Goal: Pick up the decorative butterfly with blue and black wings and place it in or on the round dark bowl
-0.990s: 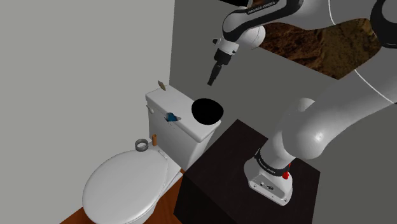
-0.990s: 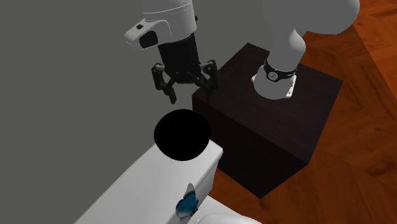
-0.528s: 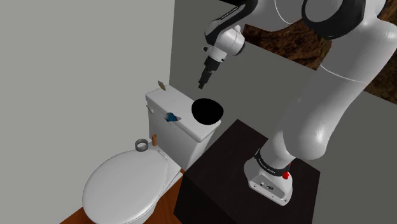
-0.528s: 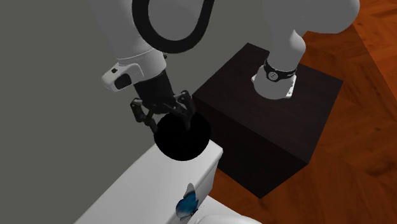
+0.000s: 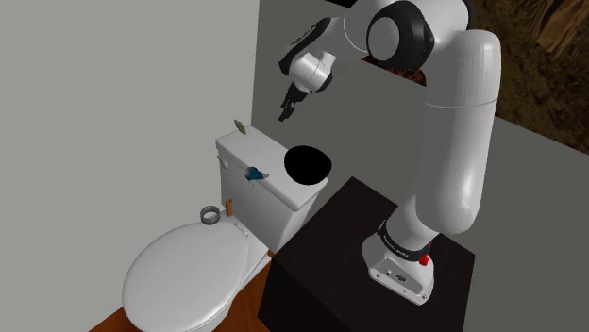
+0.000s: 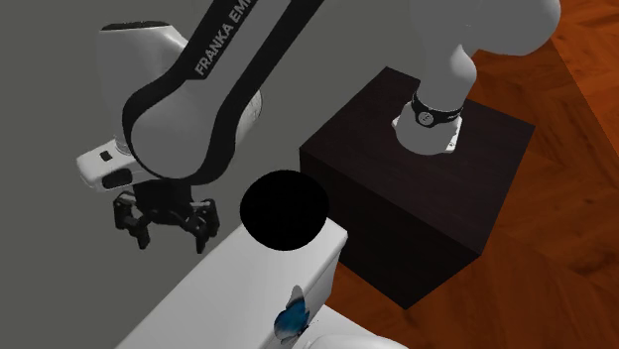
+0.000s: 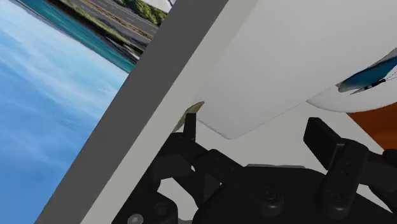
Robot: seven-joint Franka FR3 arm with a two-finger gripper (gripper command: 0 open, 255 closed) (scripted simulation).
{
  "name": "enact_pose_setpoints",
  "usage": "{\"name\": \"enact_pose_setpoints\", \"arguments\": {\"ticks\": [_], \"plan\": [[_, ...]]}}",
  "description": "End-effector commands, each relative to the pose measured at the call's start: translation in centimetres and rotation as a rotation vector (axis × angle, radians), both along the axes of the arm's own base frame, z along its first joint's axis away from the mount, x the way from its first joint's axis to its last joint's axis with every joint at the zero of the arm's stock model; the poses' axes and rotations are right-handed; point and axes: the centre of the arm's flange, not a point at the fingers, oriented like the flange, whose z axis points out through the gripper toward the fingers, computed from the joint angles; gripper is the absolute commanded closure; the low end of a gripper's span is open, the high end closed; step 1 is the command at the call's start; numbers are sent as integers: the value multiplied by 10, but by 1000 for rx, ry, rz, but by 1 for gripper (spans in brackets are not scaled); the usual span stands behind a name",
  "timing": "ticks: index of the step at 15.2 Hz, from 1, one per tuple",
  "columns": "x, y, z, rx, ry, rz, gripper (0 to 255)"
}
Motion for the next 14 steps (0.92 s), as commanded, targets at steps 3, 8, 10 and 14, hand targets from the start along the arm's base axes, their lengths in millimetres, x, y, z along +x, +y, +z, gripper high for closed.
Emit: {"name": "enact_pose_setpoints", "arguments": {"ticks": [3,8,10,14], "plan": [[0,14,-5,-19,19,-4,0],[-2,83,-33,-113,116,-25,0],[-3,110,-47,-151,155,-33,0],[-6,162,-76,-227,233,-50,0]]}}
